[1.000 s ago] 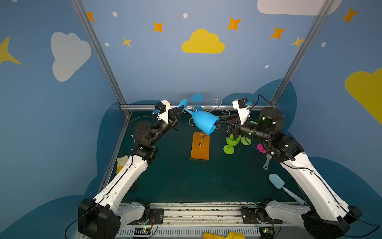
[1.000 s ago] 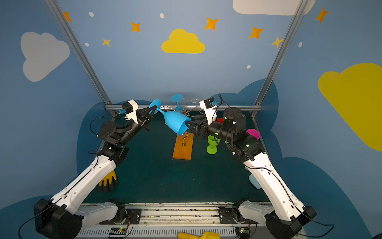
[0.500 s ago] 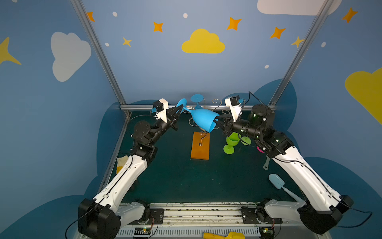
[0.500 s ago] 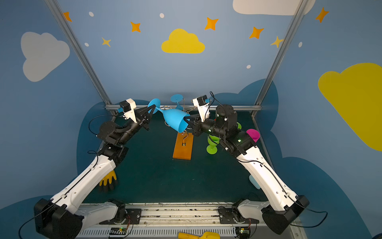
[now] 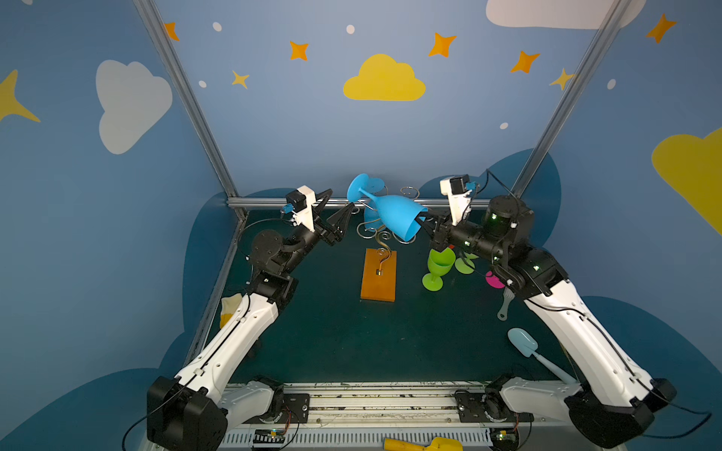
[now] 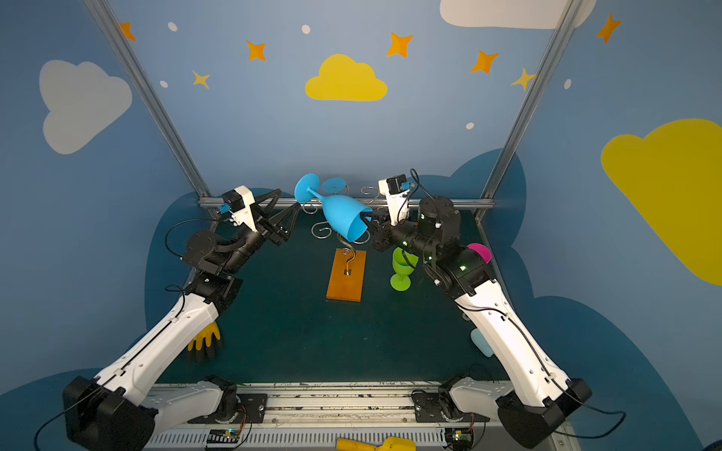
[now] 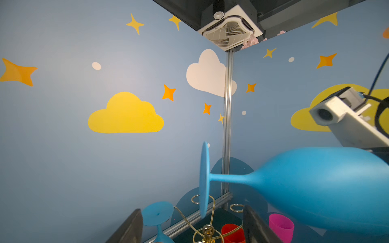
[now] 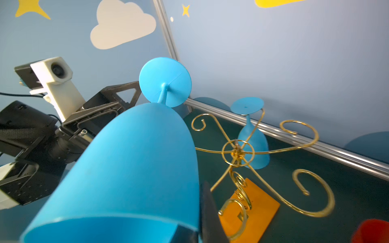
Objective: Take the wine glass off the wine glass rack
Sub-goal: Pick up the wine glass from the wine glass rack, then place the wine glass at the center of the table.
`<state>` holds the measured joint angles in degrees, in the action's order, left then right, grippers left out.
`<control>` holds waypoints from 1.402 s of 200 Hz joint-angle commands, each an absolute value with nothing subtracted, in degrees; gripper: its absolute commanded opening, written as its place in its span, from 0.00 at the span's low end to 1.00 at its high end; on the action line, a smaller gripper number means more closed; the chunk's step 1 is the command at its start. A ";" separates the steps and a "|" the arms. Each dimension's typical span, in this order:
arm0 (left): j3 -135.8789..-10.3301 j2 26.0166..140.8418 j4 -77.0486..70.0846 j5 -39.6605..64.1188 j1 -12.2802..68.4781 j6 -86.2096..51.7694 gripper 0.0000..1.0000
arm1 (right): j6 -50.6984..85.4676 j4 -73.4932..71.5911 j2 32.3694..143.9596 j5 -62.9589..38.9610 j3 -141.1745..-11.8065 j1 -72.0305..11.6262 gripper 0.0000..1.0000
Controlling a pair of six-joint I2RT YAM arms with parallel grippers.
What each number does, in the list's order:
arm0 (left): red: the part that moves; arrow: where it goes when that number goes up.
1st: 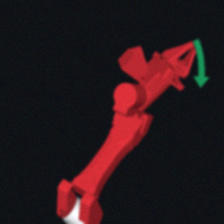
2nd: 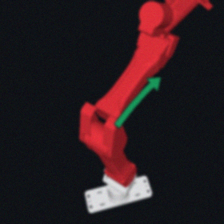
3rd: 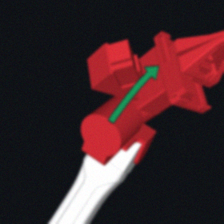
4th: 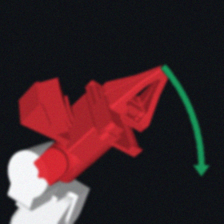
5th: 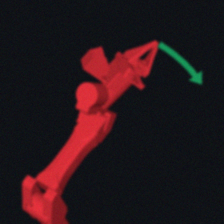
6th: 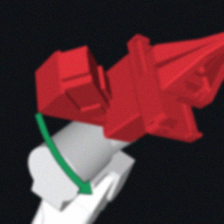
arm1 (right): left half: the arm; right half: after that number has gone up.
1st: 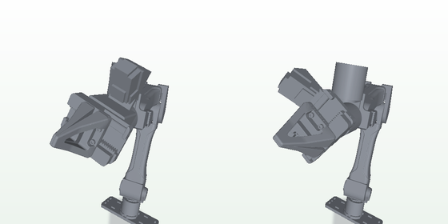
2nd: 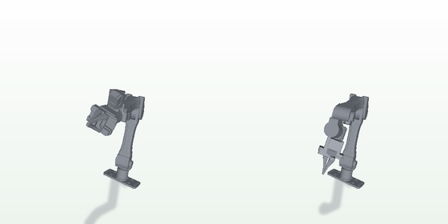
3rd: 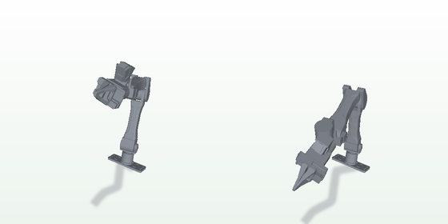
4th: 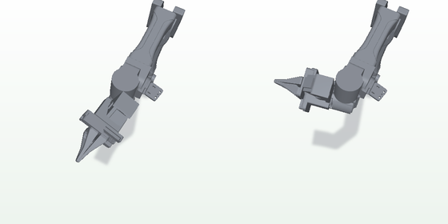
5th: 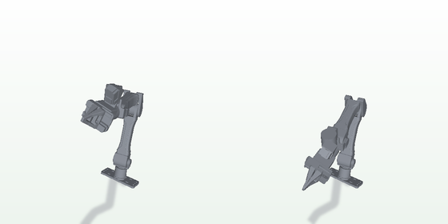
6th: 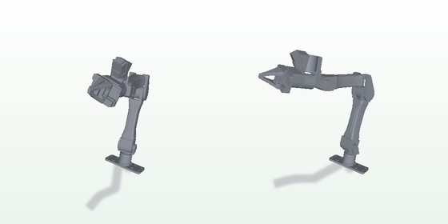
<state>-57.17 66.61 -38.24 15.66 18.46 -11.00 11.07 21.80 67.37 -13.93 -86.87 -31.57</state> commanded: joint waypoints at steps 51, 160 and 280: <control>-54.96 65.01 -41.46 8.67 13.35 -14.28 0.81 | 5.19 51.41 56.55 2.27 -96.76 -23.61 0.00; -52.77 64.19 -41.66 7.47 6.12 -18.28 0.82 | 9.29 92.76 60.57 19.45 -107.64 -21.67 0.00; -52.03 59.71 -37.27 7.38 5.72 -15.18 0.82 | 3.57 81.04 69.03 5.81 -87.28 -6.67 0.00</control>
